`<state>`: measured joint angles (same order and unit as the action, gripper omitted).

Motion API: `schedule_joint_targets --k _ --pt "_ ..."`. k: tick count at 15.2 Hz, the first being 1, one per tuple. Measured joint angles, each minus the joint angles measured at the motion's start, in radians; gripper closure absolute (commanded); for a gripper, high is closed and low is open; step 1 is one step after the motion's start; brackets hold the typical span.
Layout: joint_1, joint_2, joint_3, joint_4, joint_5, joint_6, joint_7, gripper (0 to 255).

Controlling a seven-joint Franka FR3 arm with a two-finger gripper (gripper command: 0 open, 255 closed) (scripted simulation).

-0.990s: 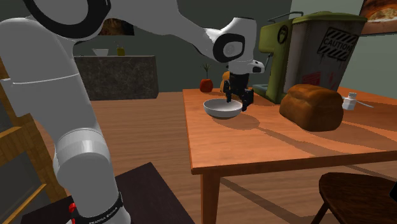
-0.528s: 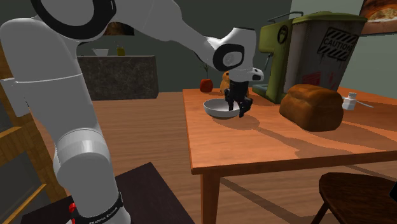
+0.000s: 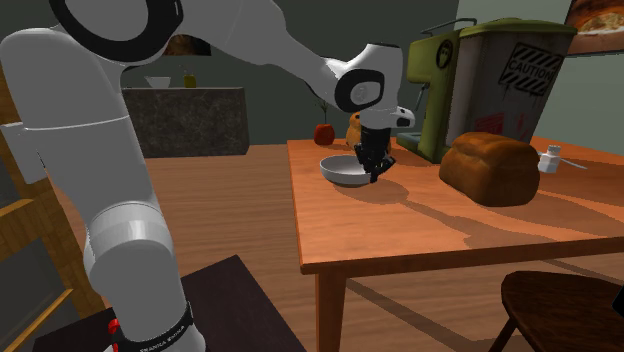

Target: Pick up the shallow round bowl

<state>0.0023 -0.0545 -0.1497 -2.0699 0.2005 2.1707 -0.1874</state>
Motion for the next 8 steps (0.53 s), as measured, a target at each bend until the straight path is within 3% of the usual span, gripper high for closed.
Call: schedule_joint_targets --k 8 --pt "0.000 -0.028 0.001 0.048 -0.014 -0.075 0.019 255"
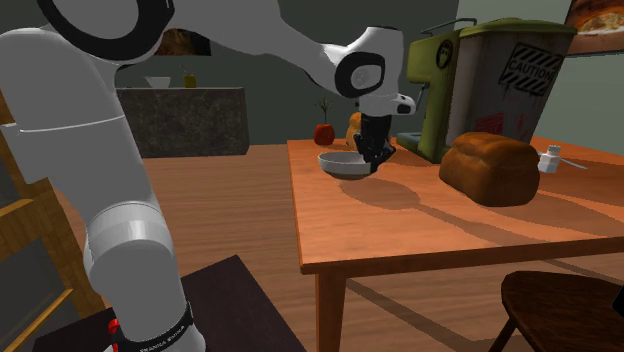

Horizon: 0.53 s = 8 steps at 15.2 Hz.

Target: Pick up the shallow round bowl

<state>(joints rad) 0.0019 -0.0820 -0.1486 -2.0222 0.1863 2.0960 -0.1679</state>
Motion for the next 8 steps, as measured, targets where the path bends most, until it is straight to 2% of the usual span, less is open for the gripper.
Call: schedule_joint_targets --k 8 --pt "-0.002 -0.010 -0.001 0.100 -0.012 -0.109 0.020 255"
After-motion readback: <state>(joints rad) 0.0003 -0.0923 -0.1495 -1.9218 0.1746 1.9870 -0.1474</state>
